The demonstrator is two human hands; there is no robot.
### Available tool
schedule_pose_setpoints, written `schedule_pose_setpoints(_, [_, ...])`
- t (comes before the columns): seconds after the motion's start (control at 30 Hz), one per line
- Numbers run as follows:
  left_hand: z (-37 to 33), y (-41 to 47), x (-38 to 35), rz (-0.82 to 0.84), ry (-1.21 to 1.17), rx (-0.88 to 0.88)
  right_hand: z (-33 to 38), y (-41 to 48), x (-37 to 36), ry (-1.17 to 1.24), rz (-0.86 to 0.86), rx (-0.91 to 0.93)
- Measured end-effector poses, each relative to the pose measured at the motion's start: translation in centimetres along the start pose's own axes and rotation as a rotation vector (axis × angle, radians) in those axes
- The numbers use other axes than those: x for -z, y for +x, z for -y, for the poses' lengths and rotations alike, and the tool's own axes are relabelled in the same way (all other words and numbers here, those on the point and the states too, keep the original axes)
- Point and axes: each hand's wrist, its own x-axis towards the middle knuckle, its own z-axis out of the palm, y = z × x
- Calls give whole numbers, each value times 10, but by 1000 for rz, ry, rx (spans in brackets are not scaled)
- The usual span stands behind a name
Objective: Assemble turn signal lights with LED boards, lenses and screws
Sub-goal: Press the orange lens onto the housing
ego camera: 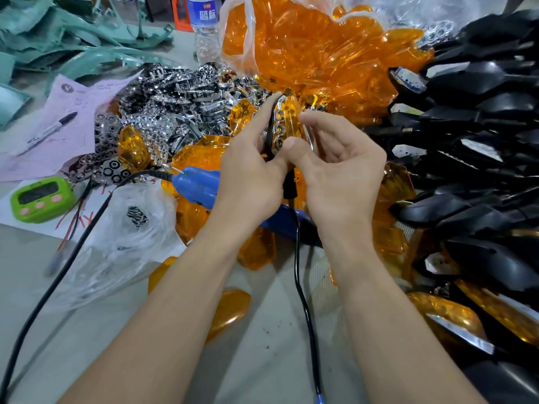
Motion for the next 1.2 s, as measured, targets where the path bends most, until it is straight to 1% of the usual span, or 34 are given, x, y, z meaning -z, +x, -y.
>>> schedule_pose_setpoints(0.13, [-3,-4,-1,-19,102,-48,-5,-2,-3,53,-30,14])
schedule_pose_setpoints(0.23, [-1,-5,-1,-28,139,-75,-11,-2,-3,70,-16,42])
schedule_pose_setpoints(0.37, [-3,-7,-1,-11,143,-85,-17,-2,-2,42,-1,70])
schedule_pose_setpoints(0.53, [-3,-7,0,-9,132,-30,-17,-7,-4,-86,18,110])
schedule_pose_setpoints(0.73, [-4,-10,0,-19,126,-33,-16,-6,-5,-53,-19,89])
schedule_pose_setpoints(0.87, [-3,-10,-1,-3,150,-87,-14,-6,-1,-39,17,92])
schedule_pose_setpoints(1.2, [0,-11,-1,-3,82,-131,-5,-5,-5,21,-9,55])
